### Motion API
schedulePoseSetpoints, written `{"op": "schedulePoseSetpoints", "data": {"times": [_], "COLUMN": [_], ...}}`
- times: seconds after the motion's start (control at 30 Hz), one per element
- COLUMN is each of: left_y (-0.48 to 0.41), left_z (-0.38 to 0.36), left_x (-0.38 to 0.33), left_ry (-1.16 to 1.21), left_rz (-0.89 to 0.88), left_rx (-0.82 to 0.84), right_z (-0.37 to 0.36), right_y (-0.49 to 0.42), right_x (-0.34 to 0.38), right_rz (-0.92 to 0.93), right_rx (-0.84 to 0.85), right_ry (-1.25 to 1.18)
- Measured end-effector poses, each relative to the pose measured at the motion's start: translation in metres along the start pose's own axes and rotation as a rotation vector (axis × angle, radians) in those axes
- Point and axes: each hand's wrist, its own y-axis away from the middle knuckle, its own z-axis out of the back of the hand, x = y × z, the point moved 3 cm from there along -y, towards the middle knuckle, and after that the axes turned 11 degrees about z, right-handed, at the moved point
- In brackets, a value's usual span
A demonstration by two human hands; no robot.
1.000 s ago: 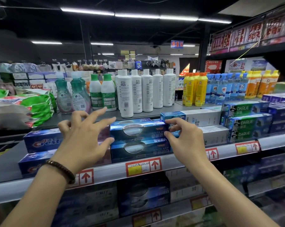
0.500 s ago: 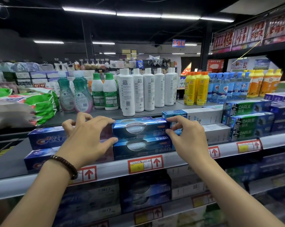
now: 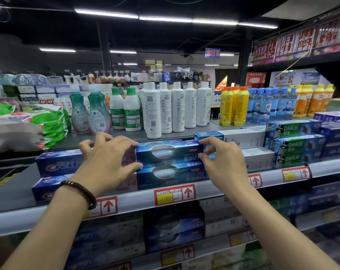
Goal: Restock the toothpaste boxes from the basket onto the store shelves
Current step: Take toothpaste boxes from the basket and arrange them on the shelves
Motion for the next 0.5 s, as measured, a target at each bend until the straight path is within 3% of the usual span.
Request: {"op": "schedulePoseSetpoints", "data": {"times": [0.5], "left_y": [-0.024], "left_z": [-0.004], "left_x": [-0.01], "left_ry": [-0.043], "left_rz": [0.004], "left_rx": [0.014], "right_z": [0.004], "right_y": [-0.02], "right_x": [0.019], "right_rz": [0.055], "right_rx": [0.13], "right_ry": [0.23]}}
